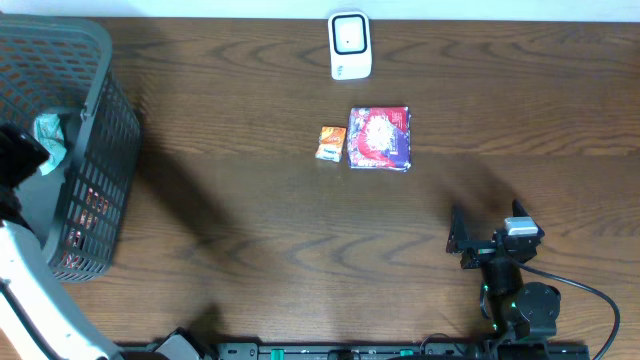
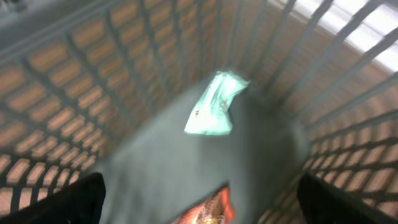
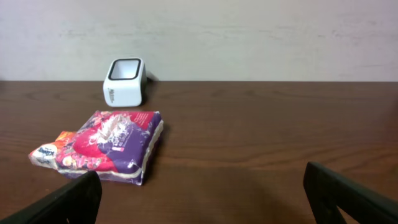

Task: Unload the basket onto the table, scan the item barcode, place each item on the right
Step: 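Move the left gripper back into the basket and grasp the red snack bag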

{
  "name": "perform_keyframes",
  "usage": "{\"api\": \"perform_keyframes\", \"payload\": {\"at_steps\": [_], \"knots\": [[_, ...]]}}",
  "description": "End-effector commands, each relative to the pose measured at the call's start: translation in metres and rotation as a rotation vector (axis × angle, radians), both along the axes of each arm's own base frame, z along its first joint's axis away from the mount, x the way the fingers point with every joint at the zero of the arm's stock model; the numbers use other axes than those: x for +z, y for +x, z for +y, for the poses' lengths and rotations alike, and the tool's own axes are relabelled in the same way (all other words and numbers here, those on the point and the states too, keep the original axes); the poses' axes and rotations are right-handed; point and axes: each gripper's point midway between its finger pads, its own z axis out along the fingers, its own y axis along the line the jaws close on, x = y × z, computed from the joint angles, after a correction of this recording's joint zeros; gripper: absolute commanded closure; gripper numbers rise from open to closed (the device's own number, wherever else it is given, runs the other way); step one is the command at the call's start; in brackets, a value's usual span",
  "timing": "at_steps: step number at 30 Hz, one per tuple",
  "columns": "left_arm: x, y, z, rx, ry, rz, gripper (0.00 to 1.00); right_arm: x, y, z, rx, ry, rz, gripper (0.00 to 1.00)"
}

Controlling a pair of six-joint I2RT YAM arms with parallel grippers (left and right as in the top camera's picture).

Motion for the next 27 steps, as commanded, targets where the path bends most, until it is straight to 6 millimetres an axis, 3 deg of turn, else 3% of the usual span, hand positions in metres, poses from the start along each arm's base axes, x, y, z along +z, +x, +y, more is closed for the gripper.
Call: {"api": "perform_keyframes", "payload": {"at_steps": [1,4,10,16,19,27], "knots": [[-0.044,-0.022,0.018,0.118,-0.04,0.191,0.02,-0.001,0.0,-0.001,-0.003,0.014,0.0,0.01],[-0.078,-0.042,0.023,0.179,-0.078,0.355,0.02,-0.001,0.0,-0.001,-0.003,0.014,0.0,0.01],[-0.13,-0.056,0.014,0.179,-0.217,0.529,0.02,-0.001,0.0,-0.001,-0.003,0.014,0.0,0.01],[-0.163,-0.065,0.002,0.156,-0.321,0.641,0.01,-0.001,0.0,-0.001,-0.003,0.014,0.0,0.01],[-0.176,-0.067,-0.005,0.136,-0.376,0.67,0.09,-0.001,0.0,-0.001,-0.003,0.014,0.0,0.01],[-0.207,-0.076,-0.014,0.081,-0.429,0.771,0.1,-0.001,0.0,-0.001,-0.003,0.014,0.0,0.01]]}}
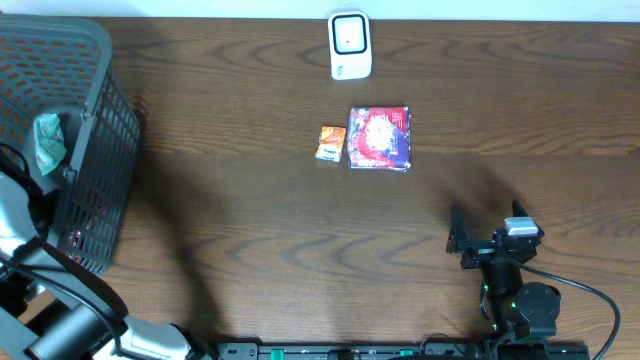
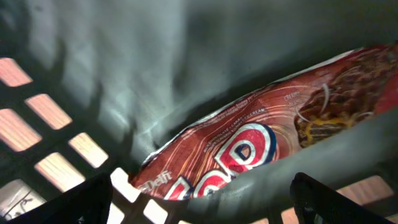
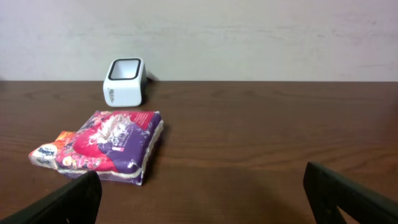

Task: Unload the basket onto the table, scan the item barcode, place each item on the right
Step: 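Move the left gripper back into the basket and grasp the red snack bag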

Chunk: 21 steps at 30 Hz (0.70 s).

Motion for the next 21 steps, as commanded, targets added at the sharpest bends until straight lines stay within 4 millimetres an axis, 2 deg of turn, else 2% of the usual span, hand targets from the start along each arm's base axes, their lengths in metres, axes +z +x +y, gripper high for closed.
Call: {"api": "perform_keyframes", "payload": {"at_steps": [1,10,13,15,16,18,20,21], "knots": [[-0.018,-0.005,-0.004,-0.018,-0.048,0.037,0.09,-0.001,0.0,-0.001,-0.003,0.015,0.0,0.01],[-0.039,0.003,0.003,-0.018,-0.054,0.043,0.11,-0.001,0.0,-0.001,-0.003,0.015,0.0,0.01],[-0.049,0.003,0.003,-0.017,-0.067,0.056,0.18,-0.001,0.0,-0.001,-0.003,0.015,0.0,0.01],[-0.053,0.003,0.003,-0.017,-0.073,0.063,0.32,-0.001,0.0,-0.001,-0.003,0.015,0.0,0.01],[-0.055,0.003,0.002,-0.017,-0.077,0.067,0.44,-0.001,0.0,-0.001,-0.003,0.014,0.0,0.01],[-0.056,0.003,0.003,-0.017,-0.078,0.067,0.63,-0.001,0.0,-0.001,-0.003,0.014,0.0,0.01],[-0.055,0.004,0.004,-0.017,-0.073,0.063,0.81,-0.001,0.0,-0.001,-0.003,0.015,0.0,0.01],[-0.053,0.004,0.004,-0.017,-0.071,0.061,0.87,-0.001,0.0,-0.001,-0.003,0.015,0.0,0.01]]}}
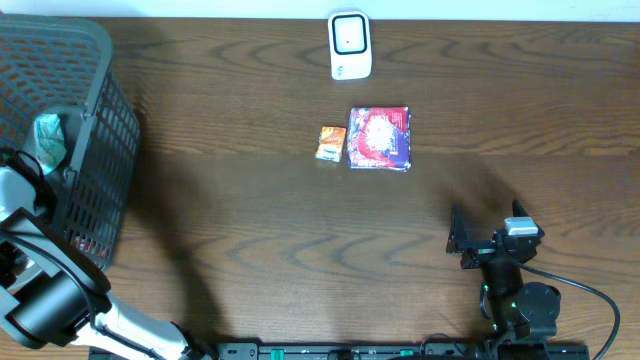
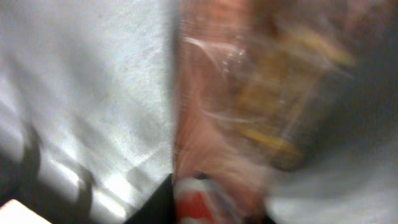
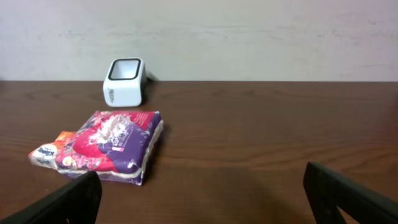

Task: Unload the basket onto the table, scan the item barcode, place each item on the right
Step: 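Move the left gripper back into the basket and grasp the red snack bag, then carry the red snack bar to the scanner and release it beside the packs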

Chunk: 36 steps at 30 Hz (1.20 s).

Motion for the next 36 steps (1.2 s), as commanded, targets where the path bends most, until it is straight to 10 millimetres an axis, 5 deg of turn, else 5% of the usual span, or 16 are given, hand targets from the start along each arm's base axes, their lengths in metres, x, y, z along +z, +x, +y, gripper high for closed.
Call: {"api": "perform_keyframes", "payload": {"at_steps": [1,7,11,18,22,28,32,36], "knots": [[-0.002,-0.004,0.0,0.012,-0.003,0.012,0.88,-0.001,0.0,-0.001,-0.003,0.014,0.0,0.01],[0.044,0.011,0.013,0.011,0.079,-0.075,0.93,-0.001,0.0,-0.001,-0.003,0.014,0.0,0.01],[0.113,0.029,0.028,0.018,0.222,-0.232,0.92,-0.001,0.0,-0.001,-0.003,0.014,0.0,0.01],[0.278,0.047,0.032,-0.004,0.58,-0.692,0.93,-0.001,0.0,-0.001,-0.003,0.014,0.0,0.01],[0.332,0.064,-0.01,0.014,0.477,-1.008,0.93,-0.001,0.0,-0.001,-0.003,0.014,0.0,0.01],[0.405,0.125,-0.096,-0.101,0.103,-1.464,0.93,-0.001,0.0,-0.001,-0.003,0.015,0.0,0.01],[0.423,0.148,-0.168,-0.3,-0.053,-1.546,0.92,-0.001,0.0,-0.001,-0.003,0.014,0.0,0.01],[0.412,0.163,-0.244,-0.447,-0.226,-1.51,0.93,-0.001,0.0,-0.001,-0.003,0.014,0.0,0.01]]}}
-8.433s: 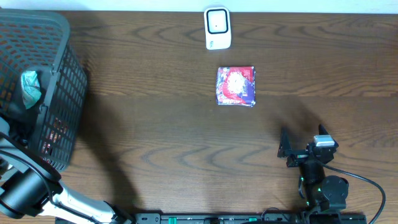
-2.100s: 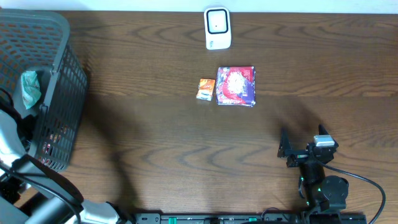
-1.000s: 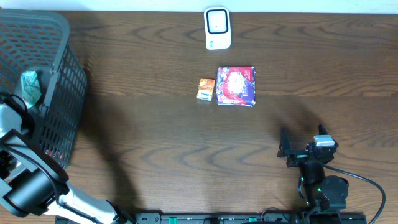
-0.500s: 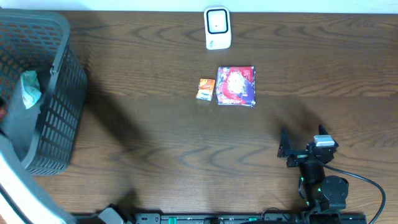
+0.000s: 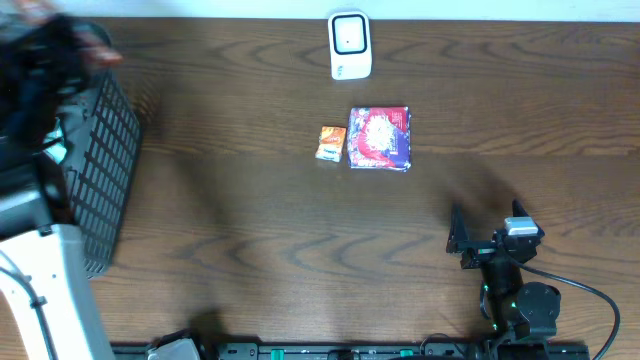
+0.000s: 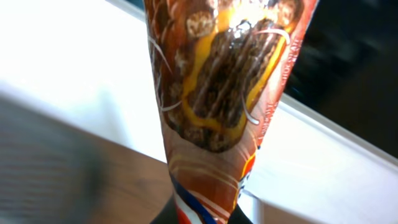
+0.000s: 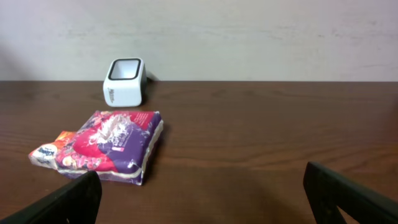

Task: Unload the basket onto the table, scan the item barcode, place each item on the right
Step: 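Carry the red snack bar to the scanner and release it beside the packs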

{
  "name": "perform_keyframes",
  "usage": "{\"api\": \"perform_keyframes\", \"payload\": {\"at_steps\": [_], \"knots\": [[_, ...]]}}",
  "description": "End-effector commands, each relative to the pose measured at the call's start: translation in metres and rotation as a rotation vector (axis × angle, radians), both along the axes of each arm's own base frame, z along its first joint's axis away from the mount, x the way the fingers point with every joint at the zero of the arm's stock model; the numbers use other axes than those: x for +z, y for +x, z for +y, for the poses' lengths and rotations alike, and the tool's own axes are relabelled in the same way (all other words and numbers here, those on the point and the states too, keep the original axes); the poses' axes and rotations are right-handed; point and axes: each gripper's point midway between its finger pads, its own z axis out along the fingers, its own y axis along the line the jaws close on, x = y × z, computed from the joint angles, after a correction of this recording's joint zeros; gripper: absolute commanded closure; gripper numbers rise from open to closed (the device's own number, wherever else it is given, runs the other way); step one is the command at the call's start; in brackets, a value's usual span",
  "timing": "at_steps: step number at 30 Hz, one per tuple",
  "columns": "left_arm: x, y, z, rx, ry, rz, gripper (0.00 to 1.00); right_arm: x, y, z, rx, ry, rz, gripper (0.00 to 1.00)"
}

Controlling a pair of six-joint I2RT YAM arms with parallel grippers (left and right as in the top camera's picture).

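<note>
My left gripper (image 6: 202, 214) is shut on a brown and red chocolate snack packet (image 6: 230, 81), which stands up out of the jaws and fills the left wrist view. Overhead, that arm is a blur raised over the basket's (image 5: 105, 150) top corner, and the packet (image 5: 100, 50) shows as a red smear beside it. The white barcode scanner (image 5: 349, 45) stands at the table's far edge, its window (image 7: 126, 70) facing up. My right gripper (image 7: 202, 205) rests open near the front right (image 5: 480, 240), with nothing in it.
A purple and red flat packet (image 5: 380, 138) and a small orange packet (image 5: 331, 143) lie side by side just in front of the scanner. A mint-green packet (image 5: 55, 152) lies inside the grey mesh basket at the far left.
My left gripper was down in the basket, close on the snack packet. Now it is raised above the basket's top corner with the packet clamped in it. The right arm is unmoved.
My left gripper first looked into the basket at a mint-green packet and a red one. It then was low beside the red snack packet, then pressed against it. Now it holds that packet up out of the basket. The right arm stayed still throughout.
</note>
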Motion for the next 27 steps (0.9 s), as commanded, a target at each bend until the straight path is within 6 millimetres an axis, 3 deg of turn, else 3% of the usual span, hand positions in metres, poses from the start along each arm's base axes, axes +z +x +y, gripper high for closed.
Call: {"api": "perform_keyframes", "payload": {"at_steps": [1,9,12,14,18,23,27], "knots": [[-0.008,0.009,-0.079,-0.245,-0.061,0.035,0.93,-0.001,0.0,-0.001,-0.003,0.015,0.0,0.01],[-0.076,0.029,-0.184,-0.496,-0.096,0.247,0.93,-0.001,0.0,-0.001,-0.003,0.015,0.0,0.01],[-0.114,0.045,-0.205,-0.516,-0.089,0.343,0.92,-0.001,0.0,-0.001,-0.003,0.015,0.0,0.01],[-0.152,0.055,-0.223,-0.561,-0.035,0.414,0.92,-0.001,0.0,-0.001,-0.003,0.015,0.0,0.01],[-0.206,0.064,-0.242,-0.611,0.022,0.519,0.93,-0.001,0.0,-0.001,-0.003,0.015,0.0,0.01],[-0.278,0.075,-0.236,-0.511,0.15,0.676,0.93,-0.001,0.0,-0.001,-0.003,0.014,0.0,0.01],[-0.315,0.075,-0.242,-0.513,0.167,0.757,0.93,-0.001,0.0,-0.001,-0.003,0.015,0.0,0.01]]}}
